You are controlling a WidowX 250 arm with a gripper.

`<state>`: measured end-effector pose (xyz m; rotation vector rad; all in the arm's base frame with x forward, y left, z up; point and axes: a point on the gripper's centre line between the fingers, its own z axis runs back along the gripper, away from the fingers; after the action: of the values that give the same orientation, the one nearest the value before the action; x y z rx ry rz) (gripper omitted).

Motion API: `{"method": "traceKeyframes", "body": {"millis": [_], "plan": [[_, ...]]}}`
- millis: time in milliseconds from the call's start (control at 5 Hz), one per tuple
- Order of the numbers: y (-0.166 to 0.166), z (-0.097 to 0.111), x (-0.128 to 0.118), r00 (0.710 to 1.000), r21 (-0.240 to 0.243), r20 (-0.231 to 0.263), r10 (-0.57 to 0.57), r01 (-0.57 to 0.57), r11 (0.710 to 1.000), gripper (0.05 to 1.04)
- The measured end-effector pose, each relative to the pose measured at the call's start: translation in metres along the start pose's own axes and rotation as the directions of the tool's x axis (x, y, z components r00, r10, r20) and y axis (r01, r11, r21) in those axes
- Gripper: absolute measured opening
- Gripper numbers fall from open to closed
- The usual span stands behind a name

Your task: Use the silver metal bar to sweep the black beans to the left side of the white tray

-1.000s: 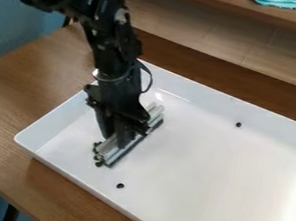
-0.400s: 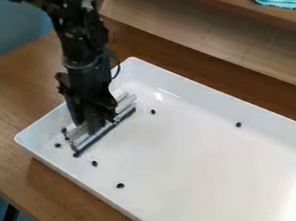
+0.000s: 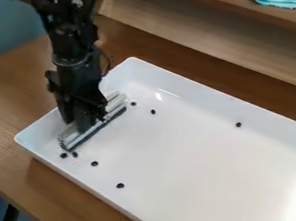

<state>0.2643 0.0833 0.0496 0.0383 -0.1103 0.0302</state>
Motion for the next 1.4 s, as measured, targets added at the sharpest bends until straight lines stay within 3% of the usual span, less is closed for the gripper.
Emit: {"method": "traceKeyframes", "body": {"millis": [200,600,1000,1400], "plan": [[-0.013,0.024,0.006,0.999,-0.025,0.032,0.006,-0.005,1.0,0.33],[-0.071,0.068,0.031,0.992,-0.092,0.113,-0.059,0.07,0.993,0.331],[-0.16,0.06,0.058,0.986,-0.125,0.107,-0.126,0.139,0.982,0.331],[-0.22,0.023,0.079,0.996,-0.112,0.073,-0.06,0.068,0.991,0.331]]}}
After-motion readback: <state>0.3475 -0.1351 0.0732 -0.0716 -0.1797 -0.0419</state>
